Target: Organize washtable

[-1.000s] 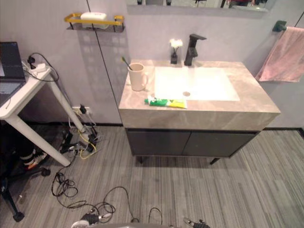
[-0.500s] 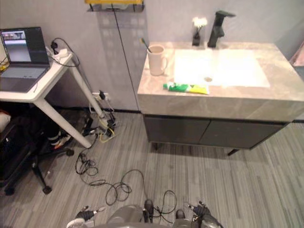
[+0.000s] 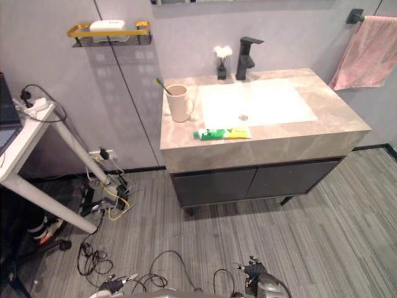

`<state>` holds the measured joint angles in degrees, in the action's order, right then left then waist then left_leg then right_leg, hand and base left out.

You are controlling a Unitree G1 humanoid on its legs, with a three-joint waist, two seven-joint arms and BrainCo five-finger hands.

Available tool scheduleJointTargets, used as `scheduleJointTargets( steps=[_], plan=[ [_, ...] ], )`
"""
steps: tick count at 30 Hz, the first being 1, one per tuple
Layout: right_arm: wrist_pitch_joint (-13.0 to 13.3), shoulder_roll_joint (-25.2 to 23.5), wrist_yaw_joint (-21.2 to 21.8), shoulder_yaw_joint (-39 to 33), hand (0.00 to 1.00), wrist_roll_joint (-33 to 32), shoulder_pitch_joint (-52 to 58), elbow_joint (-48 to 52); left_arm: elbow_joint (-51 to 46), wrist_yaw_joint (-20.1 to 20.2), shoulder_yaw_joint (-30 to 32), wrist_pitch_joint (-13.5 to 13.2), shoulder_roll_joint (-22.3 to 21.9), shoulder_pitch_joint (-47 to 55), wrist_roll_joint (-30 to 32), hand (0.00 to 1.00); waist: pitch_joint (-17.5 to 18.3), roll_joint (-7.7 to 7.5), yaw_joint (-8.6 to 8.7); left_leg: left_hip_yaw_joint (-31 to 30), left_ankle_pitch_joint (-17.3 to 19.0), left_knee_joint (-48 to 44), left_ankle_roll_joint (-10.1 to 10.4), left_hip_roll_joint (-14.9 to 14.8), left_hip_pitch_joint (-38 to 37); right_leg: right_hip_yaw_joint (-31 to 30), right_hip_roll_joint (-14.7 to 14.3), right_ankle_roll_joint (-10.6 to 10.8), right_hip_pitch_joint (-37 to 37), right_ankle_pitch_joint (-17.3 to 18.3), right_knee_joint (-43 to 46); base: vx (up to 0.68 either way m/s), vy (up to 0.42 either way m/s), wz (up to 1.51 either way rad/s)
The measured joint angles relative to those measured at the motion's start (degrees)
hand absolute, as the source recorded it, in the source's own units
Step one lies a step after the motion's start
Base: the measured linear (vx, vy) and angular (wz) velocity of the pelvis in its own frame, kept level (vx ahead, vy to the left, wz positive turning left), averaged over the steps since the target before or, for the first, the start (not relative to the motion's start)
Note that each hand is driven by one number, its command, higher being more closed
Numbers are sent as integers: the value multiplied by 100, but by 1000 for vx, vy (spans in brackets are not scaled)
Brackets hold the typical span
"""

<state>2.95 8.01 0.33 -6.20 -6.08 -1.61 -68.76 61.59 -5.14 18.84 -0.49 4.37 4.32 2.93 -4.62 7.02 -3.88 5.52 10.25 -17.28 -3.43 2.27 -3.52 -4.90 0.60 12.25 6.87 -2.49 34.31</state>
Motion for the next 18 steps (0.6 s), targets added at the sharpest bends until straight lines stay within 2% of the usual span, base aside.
scheduleJointTargets(
  steps=[1,2,3,4,5,6,7,9,10,13,15,16,18],
  plan=[
    [21,72,10,-5,0,-2,-13,43,81,1,-113,6,40,47,6,0,-15,108,40,7,115,201,-171,-61,-246,195,38,44,178,0,586,153,141,-9],
    [50,105,15,-56,0,-14,-52,97,150,-6,-128,18,90,76,7,0,-61,156,168,168,256,640,-250,-46,-578,509,171,204,554,214,1425,188,152,-7],
    [53,110,16,-62,0,-14,-95,97,155,-5,-125,18,99,97,9,0,-88,181,171,214,253,755,-251,-18,-678,559,215,155,666,266,1637,139,139,-21],
    [53,142,66,-71,0,-11,-126,93,167,-6,-120,16,79,133,8,0,-172,164,161,298,249,821,-245,-36,-740,697,235,-17,772,351,1798,27,66,-24],
    [51,145,94,-75,0,-11,-133,93,208,-6,-112,17,82,136,9,0,-174,165,164,293,236,833,-224,-37,-737,726,251,-89,786,391,1772,4,48,-12],
    [52,139,101,-117,0,-12,-136,96,266,-8,-71,29,81,134,9,0,-190,208,181,230,225,839,-204,-36,-734,776,320,-273,720,495,1526,-3,12,13],
    [50,144,98,-184,0,-13,-117,87,267,-8,-65,26,71,130,11,0,-200,130,179,193,214,859,-187,-24,-728,803,429,-516,579,635,1099,7,-1,20],
    [40,116,90,-344,0,-20,-52,43,266,-3,-67,25,61,126,16,0,-198,105,164,16,170,868,-118,33,-585,667,566,-649,367,713,339,11,-36,36],
    [42,89,85,-435,0,-27,-34,50,264,-1,-86,21,62,77,29,0,-140,-47,172,-140,125,886,-55,89,-444,395,611,-649,234,713,-201,14,-85,62],
    [19,4,58,-722,0,-24,107,43,263,2,-315,16,77,-28,61,0,-44,-224,140,-424,41,884,64,175,-106,192,802,-695,44,681,-1329,87,-150,51],
    [-10,-64,57,-733,0,-12,112,43,263,2,-368,14,94,-39,60,0,-7,-344,139,-515,42,881,105,175,-18,201,867,-589,-33,603,-1752,141,-184,37],
    [-12,-155,58,-728,0,-10,140,42,260,0,-368,8,143,-67,60,0,5,-512,145,-623,82,823,289,156,-20,240,856,-466,-272,303,-2212,170,-256,30],
    [-13,-206,58,-704,0,-8,139,44,259,0,-368,-2,155,-89,55,0,30,-588,128,-681,197,669,474,6,30,453,747,-458,-541,291,-2592,180,-320,18]
  ],
)
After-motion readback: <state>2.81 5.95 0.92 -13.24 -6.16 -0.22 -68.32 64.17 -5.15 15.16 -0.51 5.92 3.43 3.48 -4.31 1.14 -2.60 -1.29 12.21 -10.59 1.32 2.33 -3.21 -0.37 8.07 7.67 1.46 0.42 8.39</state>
